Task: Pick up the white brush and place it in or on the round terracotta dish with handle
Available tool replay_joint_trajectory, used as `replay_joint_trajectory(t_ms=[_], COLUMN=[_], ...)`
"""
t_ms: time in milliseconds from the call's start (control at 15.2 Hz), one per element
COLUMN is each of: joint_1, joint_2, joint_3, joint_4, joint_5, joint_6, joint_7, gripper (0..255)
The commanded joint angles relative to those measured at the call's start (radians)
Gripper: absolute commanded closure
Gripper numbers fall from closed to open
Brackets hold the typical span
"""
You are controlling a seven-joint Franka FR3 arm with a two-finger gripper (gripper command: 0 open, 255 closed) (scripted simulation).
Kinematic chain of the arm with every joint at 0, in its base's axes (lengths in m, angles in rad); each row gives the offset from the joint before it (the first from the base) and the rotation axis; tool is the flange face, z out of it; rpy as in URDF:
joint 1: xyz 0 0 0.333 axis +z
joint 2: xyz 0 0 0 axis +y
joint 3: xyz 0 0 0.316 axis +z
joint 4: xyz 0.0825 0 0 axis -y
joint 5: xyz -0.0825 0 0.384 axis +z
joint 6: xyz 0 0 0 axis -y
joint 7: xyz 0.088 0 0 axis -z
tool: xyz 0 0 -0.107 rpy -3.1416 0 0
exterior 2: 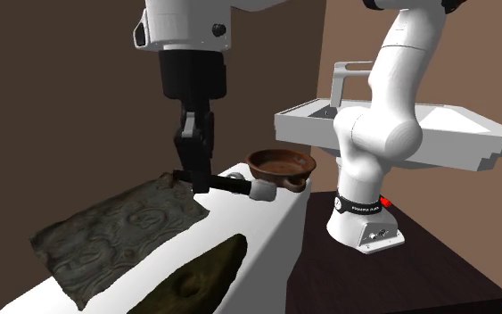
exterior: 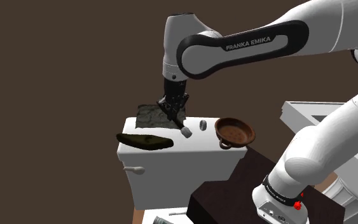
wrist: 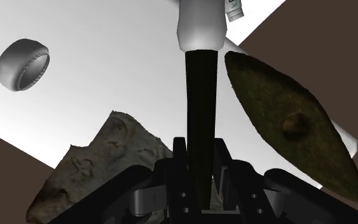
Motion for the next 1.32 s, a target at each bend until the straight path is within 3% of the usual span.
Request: replay_joint_trajectory(t_ms=[0,198,726,1254], joint_1=[-0.001,-0.001,-0.006,-0.034], joint_2=[-0.003,-0.007,-0.292,-0.548], joint_3=[-0.002,-0.005,-0.14,-0.291], joint_4=[0.024,0.049,-0.196,-0.374], joint_5=[0.0,0.0,0.042,-0.011], joint_6=[-0.027,-0.057,-0.101,-0.191], joint_7=[0.0,-0.001,-0.175,-0.331], gripper=[255,255,255,255])
